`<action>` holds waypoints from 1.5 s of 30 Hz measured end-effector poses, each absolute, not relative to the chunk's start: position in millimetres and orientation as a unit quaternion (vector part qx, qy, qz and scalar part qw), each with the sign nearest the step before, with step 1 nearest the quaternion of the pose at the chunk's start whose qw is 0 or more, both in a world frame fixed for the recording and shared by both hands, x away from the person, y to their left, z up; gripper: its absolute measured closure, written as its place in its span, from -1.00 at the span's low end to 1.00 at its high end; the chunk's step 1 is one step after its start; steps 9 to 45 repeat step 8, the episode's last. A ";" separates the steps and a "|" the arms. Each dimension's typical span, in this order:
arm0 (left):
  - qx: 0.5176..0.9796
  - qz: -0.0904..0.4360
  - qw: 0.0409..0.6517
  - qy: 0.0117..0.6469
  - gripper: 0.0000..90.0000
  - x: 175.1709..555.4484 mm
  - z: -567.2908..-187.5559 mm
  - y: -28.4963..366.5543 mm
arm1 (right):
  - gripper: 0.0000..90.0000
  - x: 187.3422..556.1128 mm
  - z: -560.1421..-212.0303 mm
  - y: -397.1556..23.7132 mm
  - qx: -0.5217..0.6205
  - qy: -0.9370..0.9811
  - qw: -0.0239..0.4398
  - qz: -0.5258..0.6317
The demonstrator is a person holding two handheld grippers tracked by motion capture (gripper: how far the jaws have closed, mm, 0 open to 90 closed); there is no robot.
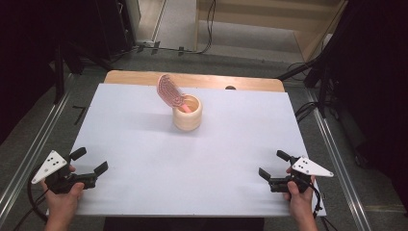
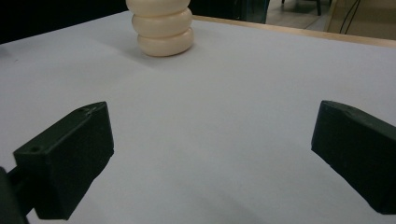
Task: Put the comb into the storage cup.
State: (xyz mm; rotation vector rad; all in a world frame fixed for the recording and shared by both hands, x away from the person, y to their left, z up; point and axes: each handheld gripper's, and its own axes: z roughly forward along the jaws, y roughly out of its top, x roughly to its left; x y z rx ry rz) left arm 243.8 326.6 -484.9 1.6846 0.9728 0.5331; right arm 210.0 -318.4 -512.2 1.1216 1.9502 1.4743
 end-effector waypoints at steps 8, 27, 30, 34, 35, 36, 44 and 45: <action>0.705 0.219 0.537 0.409 -1.00 244.4 -485.5 327.8 | -1.00 209.8 -512.9 -316.8 0.408 0.709 0.225 0.529; 0.705 0.219 0.537 0.409 -1.00 244.4 -485.5 327.8 | -1.00 209.8 -512.9 -316.8 0.408 0.709 0.225 0.529; 0.705 0.219 0.537 0.409 -1.00 244.4 -485.5 327.8 | -1.00 209.8 -512.9 -316.8 0.408 0.709 0.225 0.529; 0.705 0.219 0.537 0.409 -1.00 244.4 -485.5 327.8 | -1.00 209.8 -512.9 -316.8 0.408 0.709 0.225 0.529; 0.705 0.219 0.537 0.409 -1.00 244.4 -485.5 327.8 | -1.00 209.8 -512.9 -316.8 0.408 0.709 0.225 0.529; 0.705 0.219 0.537 0.409 -1.00 244.4 -485.5 327.8 | -1.00 209.8 -512.9 -316.8 0.408 0.709 0.225 0.529; 0.705 0.219 0.537 0.409 -1.00 244.4 -485.5 327.8 | -1.00 209.8 -512.9 -316.8 0.408 0.709 0.225 0.529; 0.705 0.219 0.537 0.409 -1.00 244.4 -485.5 327.8 | -1.00 209.8 -512.9 -316.8 0.408 0.709 0.225 0.529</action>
